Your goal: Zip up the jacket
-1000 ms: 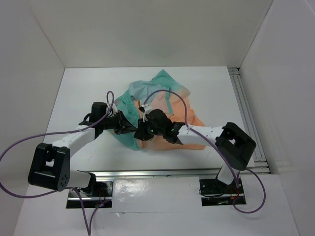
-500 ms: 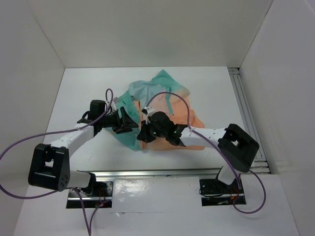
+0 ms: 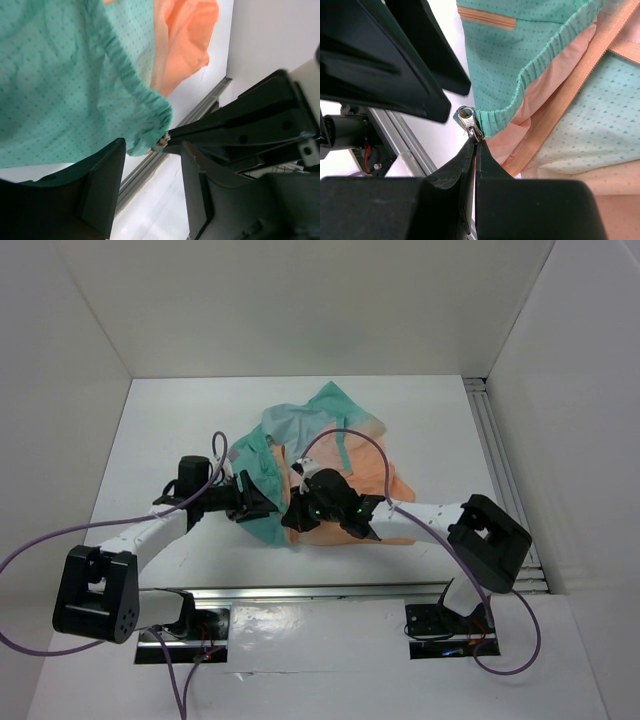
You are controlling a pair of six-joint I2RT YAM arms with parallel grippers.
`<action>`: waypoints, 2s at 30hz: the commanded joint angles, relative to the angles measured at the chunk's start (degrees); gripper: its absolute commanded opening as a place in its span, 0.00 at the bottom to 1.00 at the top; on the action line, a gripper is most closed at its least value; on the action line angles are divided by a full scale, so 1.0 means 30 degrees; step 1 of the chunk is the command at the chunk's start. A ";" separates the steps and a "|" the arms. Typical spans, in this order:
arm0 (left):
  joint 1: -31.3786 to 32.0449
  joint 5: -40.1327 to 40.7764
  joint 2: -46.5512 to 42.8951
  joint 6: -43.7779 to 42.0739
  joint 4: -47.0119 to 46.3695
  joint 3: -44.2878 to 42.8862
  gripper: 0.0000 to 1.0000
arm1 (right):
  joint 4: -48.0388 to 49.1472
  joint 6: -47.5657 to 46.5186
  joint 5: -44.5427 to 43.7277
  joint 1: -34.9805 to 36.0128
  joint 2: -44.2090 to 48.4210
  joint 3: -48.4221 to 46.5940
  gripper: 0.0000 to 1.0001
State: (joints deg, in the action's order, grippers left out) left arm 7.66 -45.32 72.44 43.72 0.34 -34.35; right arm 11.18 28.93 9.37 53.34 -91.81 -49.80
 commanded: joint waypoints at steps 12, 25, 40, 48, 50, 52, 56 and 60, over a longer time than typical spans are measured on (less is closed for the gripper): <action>0.0609 -0.0979 -0.0183 0.0513 -0.2222 0.0903 0.48 | 0.1195 0.0260 -0.0104 -0.0290 0.1072 0.0223 0.00; 0.1314 0.0105 0.0608 0.0513 -0.1812 0.0024 0.35 | 0.1195 0.0260 -0.0104 -0.0290 0.1072 0.0048 0.00; 0.1314 0.0312 0.0608 0.0689 -0.1168 -0.1059 0.00 | 0.0642 0.0260 -0.0104 -0.0290 0.1072 0.0048 0.05; 0.1314 -0.1791 0.1513 -0.0483 -0.1605 -0.2465 0.00 | -0.3280 -0.0121 -0.2209 -0.0785 0.4846 0.0309 0.53; 0.1314 -0.2468 0.1806 -0.0688 -0.1810 -0.3136 0.00 | -0.3812 -0.0121 -0.2563 -0.1401 0.6423 0.0514 0.49; 0.1314 -0.3172 0.2041 -0.1096 -0.1812 -0.3607 0.00 | -0.4252 0.0053 -0.2565 -0.2393 0.7192 0.0516 0.46; 0.1314 -0.3934 0.2043 -0.1743 -0.1226 -0.4517 0.00 | -0.4957 0.0846 -0.0491 -0.4242 0.6932 -0.0304 0.42; 0.1314 -0.4988 0.2043 -0.2270 -0.1516 -0.4517 0.00 | -0.5980 0.1168 0.1419 -0.4685 0.4244 -0.2349 0.41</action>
State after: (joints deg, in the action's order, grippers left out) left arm 11.46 -54.92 78.56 40.07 -1.80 -46.44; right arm -1.83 31.38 8.78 39.31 -74.89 -52.97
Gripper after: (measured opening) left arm 0.195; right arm 0.412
